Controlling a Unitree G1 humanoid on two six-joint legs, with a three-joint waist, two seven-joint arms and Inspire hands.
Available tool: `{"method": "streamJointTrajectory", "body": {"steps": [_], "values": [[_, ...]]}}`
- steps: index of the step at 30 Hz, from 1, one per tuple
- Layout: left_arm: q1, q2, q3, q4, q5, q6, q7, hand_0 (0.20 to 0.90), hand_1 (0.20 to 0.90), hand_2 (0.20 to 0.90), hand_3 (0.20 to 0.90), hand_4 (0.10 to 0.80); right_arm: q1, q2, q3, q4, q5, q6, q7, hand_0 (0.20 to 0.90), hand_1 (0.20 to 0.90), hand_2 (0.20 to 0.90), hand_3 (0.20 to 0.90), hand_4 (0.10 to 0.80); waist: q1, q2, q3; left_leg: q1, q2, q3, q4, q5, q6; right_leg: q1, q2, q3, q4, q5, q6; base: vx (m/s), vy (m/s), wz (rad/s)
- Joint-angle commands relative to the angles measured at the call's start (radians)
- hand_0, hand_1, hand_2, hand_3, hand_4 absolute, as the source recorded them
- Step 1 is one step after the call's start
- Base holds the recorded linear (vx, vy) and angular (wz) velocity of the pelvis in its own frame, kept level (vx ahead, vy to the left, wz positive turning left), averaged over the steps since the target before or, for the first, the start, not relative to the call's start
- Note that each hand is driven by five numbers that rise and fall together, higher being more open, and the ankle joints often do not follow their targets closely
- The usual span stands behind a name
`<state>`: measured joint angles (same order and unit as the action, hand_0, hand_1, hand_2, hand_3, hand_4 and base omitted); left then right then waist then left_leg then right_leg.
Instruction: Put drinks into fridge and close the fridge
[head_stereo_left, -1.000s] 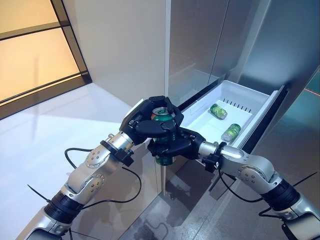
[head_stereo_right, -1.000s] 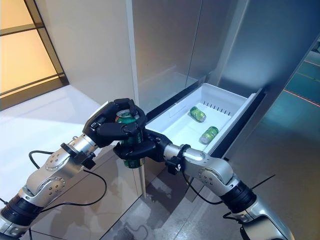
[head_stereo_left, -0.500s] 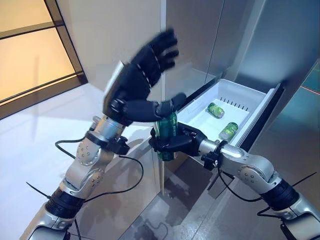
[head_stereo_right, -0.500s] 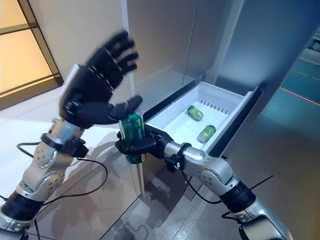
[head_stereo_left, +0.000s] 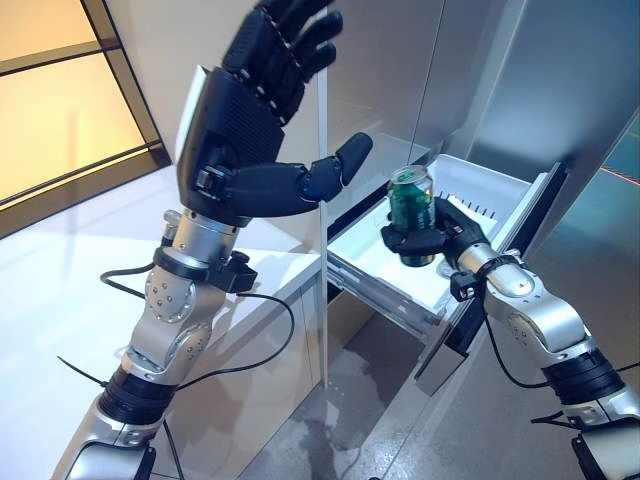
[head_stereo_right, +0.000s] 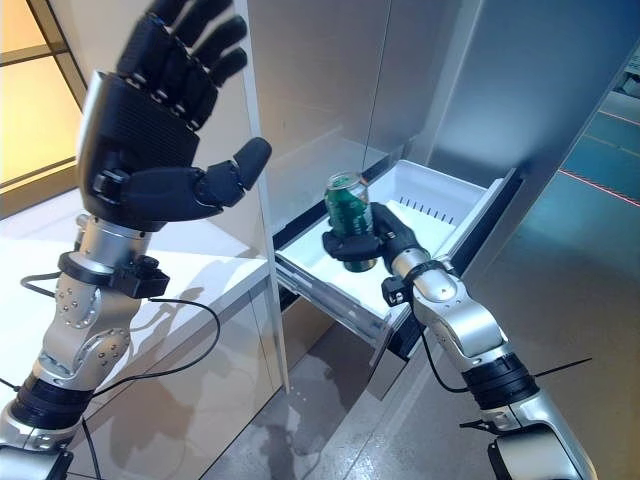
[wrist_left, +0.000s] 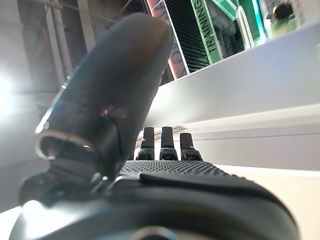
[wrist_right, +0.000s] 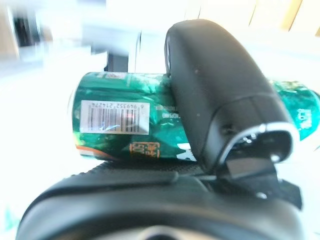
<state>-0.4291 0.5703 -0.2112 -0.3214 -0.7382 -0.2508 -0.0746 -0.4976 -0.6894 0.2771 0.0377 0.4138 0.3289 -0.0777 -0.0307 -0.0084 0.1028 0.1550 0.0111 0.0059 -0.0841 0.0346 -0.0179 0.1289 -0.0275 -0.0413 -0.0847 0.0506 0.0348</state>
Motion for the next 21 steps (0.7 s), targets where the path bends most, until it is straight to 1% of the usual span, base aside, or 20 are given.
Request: {"method": "streamJointTrajectory", "body": {"steps": [1, 3, 5, 6, 7, 8, 9, 10, 11, 13, 14, 15, 18, 21], "values": [[-0.015, -0.035, 0.007, 0.048, -0.176, 0.159, -0.134, 0.900, 0.900, 0.900, 0.900, 0.800, -0.206, -0.078, -0.171, -0.005, -0.108, -0.235, -0.101, 0.300, 0.300, 0.300, 0.200, 0.100, 0.015, -0.046, -0.077, 0.004, -0.049, -0.033, -0.003, -0.033, 0.041, 0.010, 0.002, 0.027, 0.018, 0.006, 0.008, 0.000, 0.000, 0.00], [0.022, -0.058, -0.020, 0.053, -0.243, 0.264, -0.196, 0.900, 0.900, 0.900, 0.900, 0.800, -0.233, -0.115, -0.165, 0.035, -0.102, -0.240, -0.123, 0.300, 0.300, 0.300, 0.200, 0.100, 0.022, -0.045, -0.071, 0.005, -0.050, -0.037, -0.003, -0.032, 0.041, 0.011, 0.001, 0.023, 0.020, 0.006, 0.008, 0.021, 0.003, 0.01], [0.076, -0.081, -0.063, 0.074, -0.281, 0.368, -0.280, 0.900, 0.900, 0.900, 0.900, 0.800, -0.274, -0.154, -0.152, 0.099, -0.094, -0.234, -0.135, 0.300, 0.300, 0.300, 0.200, 0.100, 0.034, -0.044, -0.065, 0.009, -0.050, -0.043, -0.003, -0.037, 0.042, 0.015, -0.001, 0.017, 0.018, 0.005, 0.009, 0.051, 0.013, 0.03], [0.107, -0.086, -0.086, 0.085, -0.274, 0.401, -0.316, 0.900, 0.900, 0.900, 0.900, 0.800, -0.304, -0.178, -0.135, 0.147, -0.057, -0.240, -0.137, 0.300, 0.300, 0.300, 0.200, 0.100, 0.042, -0.043, -0.061, 0.010, -0.051, -0.045, -0.003, -0.037, 0.042, 0.017, -0.002, 0.013, 0.019, 0.006, 0.008, 0.029, 0.014, 0.05], [0.116, -0.087, -0.093, 0.090, -0.273, 0.410, -0.326, 0.900, 0.900, 0.900, 0.900, 0.800, -0.315, -0.185, -0.128, 0.164, -0.048, -0.243, -0.136, 0.300, 0.300, 0.300, 0.200, 0.100, 0.043, -0.042, -0.060, 0.010, -0.051, -0.045, -0.003, -0.037, 0.042, 0.017, -0.003, 0.011, 0.019, 0.006, 0.008, 0.039, 0.016, 0.07], [0.160, -0.077, -0.132, 0.103, -0.317, 0.459, -0.349, 0.900, 0.900, 0.900, 0.900, 0.800, -0.353, -0.215, -0.104, 0.239, -0.035, -0.247, -0.133, 0.300, 0.300, 0.300, 0.200, 0.100, 0.055, -0.041, -0.055, 0.010, -0.052, -0.051, -0.003, -0.035, 0.042, 0.019, -0.005, 0.005, 0.019, 0.006, 0.009, 0.045, 0.017, 0.05], [0.198, -0.073, -0.156, 0.116, -0.329, 0.491, -0.364, 0.900, 0.900, 0.900, 0.900, 0.800, -0.388, -0.234, -0.077, 0.304, -0.013, -0.261, -0.134, 0.300, 0.300, 0.300, 0.200, 0.100, 0.065, -0.040, -0.052, 0.009, -0.053, -0.055, -0.003, -0.034, 0.042, 0.020, -0.006, 0.000, 0.019, 0.005, 0.010, 0.054, 0.018, 0.06], [0.210, -0.075, -0.162, 0.126, -0.345, 0.524, -0.360, 0.900, 0.900, 0.900, 0.900, 0.800, -0.405, -0.239, -0.063, 0.329, -0.011, -0.263, -0.134, 0.300, 0.300, 0.300, 0.200, 0.100, 0.068, -0.039, -0.051, 0.008, -0.053, -0.056, -0.003, -0.034, 0.042, 0.020, -0.007, -0.003, 0.020, 0.005, 0.010, 0.064, 0.017, 0.06], [0.264, -0.063, -0.200, 0.148, -0.339, 0.576, -0.368, 0.900, 0.900, 0.900, 0.900, 0.800, -0.449, -0.263, -0.029, 0.410, 0.003, -0.276, -0.125, 0.300, 0.300, 0.300, 0.200, 0.100, 0.083, -0.038, -0.047, 0.006, -0.054, -0.062, -0.002, -0.031, 0.042, 0.021, -0.010, -0.014, 0.020, 0.004, 0.011, 0.053, 0.009, 0.12], [0.285, -0.054, -0.225, 0.166, -0.330, 0.576, -0.380, 0.900, 0.900, 0.900, 0.900, 0.800, -0.475, -0.272, -0.010, 0.446, 0.005, -0.284, -0.119, 0.300, 0.300, 0.300, 0.200, 0.100, 0.087, -0.036, -0.045, 0.004, -0.054, -0.065, -0.001, -0.030, 0.042, 0.021, -0.011, -0.018, 0.021, 0.004, 0.012, 0.044, 0.007, 0.21], [0.334, -0.033, -0.266, 0.200, -0.317, 0.584, -0.395, 0.900, 0.900, 0.900, 0.900, 0.800, -0.519, -0.290, 0.029, 0.522, 0.015, -0.307, -0.102, 0.300, 0.300, 0.300, 0.200, 0.100, 0.100, -0.033, -0.040, 0.001, -0.055, -0.070, 0.001, -0.027, 0.042, 0.022, -0.014, -0.026, 0.023, 0.002, 0.013, 0.060, 0.009, 0.19], [0.354, -0.029, -0.279, 0.220, -0.276, 0.589, -0.415, 0.900, 0.900, 0.900, 0.900, 0.800, -0.538, -0.294, 0.045, 0.556, 0.015, -0.313, -0.094, 0.300, 0.300, 0.300, 0.200, 0.100, 0.106, -0.031, -0.038, 0.000, -0.056, -0.073, 0.002, -0.026, 0.043, 0.023, -0.015, -0.032, 0.025, 0.000, 0.013, 0.081, 0.004, 0.12], [0.400, -0.008, -0.329, 0.315, -0.159, 0.571, -0.447, 0.900, 0.900, 0.900, 0.900, 0.800, -0.592, -0.303, 0.093, 0.663, 0.019, -0.327, -0.066, 0.300, 0.300, 0.300, 0.200, 0.100, 0.128, -0.030, -0.027, -0.005, -0.059, -0.087, 0.005, -0.022, 0.044, 0.023, -0.020, -0.046, 0.031, -0.001, 0.015, 0.092, -0.019, 0.18], [0.420, -0.001, -0.378, 0.458, -0.008, 0.492, -0.425, 0.900, 0.900, 0.900, 0.900, 0.800, -0.630, -0.291, 0.127, 0.740, 0.012, -0.325, -0.041, 0.300, 0.300, 0.300, 0.200, 0.100, 0.145, -0.031, -0.012, -0.003, -0.060, -0.099, 0.008, -0.030, 0.045, 0.028, -0.021, -0.055, 0.036, -0.012, 0.016, 0.145, -0.055, 0.18]]}}
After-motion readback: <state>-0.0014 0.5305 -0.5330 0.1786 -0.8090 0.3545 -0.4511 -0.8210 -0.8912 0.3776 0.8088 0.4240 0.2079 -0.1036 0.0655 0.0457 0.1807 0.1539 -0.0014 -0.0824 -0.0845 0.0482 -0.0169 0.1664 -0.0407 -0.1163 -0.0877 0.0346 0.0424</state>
